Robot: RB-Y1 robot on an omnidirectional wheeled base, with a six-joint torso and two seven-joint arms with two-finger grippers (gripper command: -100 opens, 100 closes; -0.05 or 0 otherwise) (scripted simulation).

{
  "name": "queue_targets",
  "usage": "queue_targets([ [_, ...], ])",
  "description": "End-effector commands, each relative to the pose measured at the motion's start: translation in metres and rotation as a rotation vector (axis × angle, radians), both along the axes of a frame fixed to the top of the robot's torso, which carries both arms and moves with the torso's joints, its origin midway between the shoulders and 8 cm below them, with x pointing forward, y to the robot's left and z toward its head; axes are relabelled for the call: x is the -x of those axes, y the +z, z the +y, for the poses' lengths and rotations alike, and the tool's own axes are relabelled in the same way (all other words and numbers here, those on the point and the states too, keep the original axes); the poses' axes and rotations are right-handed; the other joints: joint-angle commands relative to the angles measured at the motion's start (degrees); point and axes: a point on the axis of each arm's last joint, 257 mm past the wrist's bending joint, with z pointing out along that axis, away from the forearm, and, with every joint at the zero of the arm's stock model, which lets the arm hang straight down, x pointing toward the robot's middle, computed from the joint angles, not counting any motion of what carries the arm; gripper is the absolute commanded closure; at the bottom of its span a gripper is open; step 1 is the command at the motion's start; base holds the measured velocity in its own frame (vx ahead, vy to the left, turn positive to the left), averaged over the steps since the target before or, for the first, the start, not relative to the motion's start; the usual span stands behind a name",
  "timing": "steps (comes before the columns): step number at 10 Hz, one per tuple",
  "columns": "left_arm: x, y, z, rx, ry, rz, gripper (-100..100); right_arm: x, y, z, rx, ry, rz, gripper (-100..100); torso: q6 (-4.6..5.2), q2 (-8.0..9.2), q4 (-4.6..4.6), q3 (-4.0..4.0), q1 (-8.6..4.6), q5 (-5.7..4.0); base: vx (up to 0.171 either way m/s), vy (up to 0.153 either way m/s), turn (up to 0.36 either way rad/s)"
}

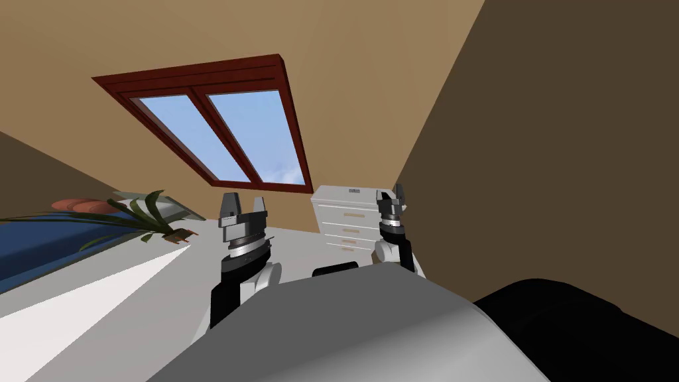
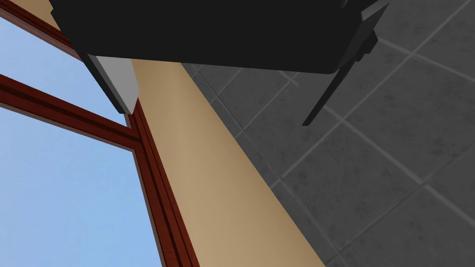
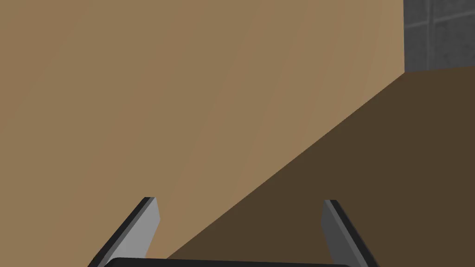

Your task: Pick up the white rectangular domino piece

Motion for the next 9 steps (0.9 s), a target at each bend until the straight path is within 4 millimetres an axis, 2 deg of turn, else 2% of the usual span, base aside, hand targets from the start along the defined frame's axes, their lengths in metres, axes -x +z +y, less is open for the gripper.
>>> queue_targets([
  [1, 0.000, 0.000, 0.000, 0.000, 0.000, 0.000, 0, 0.001, -0.003, 0.003, 0.033, 0.011, 0.005, -100, 0.00, 0.00, 0.00, 0.00, 0.00, 0.00, -0.026, 0.014, -0.086],
  [6, 0.000, 0.000, 0.000, 0.000, 0.000, 0.000, 0, 0.005, -0.029, 0.019, 0.207, 0.075, 0.041, -100, 0.02, 0.25, 0.06, 0.15, 0.16, 0.04, -0.056, 0.043, -0.158],
  [7, 0.000, 0.000, 0.000, 0.000, 0.000, 0.000, 0, 0.005, -0.029, 0.020, 0.217, 0.080, 0.043, -100, 0.02, 0.24, 0.05, 0.14, 0.13, 0.03, -0.037, 0.038, -0.065],
  [9, 0.000, 0.000, 0.000, 0.000, 0.000, 0.000, 0, 0.008, -0.048, 0.027, 0.304, 0.119, 0.069, -100, 0.01, 0.13, 0.03, 0.08, 0.16, 0.04, -0.032, 0.052, -0.139],
])
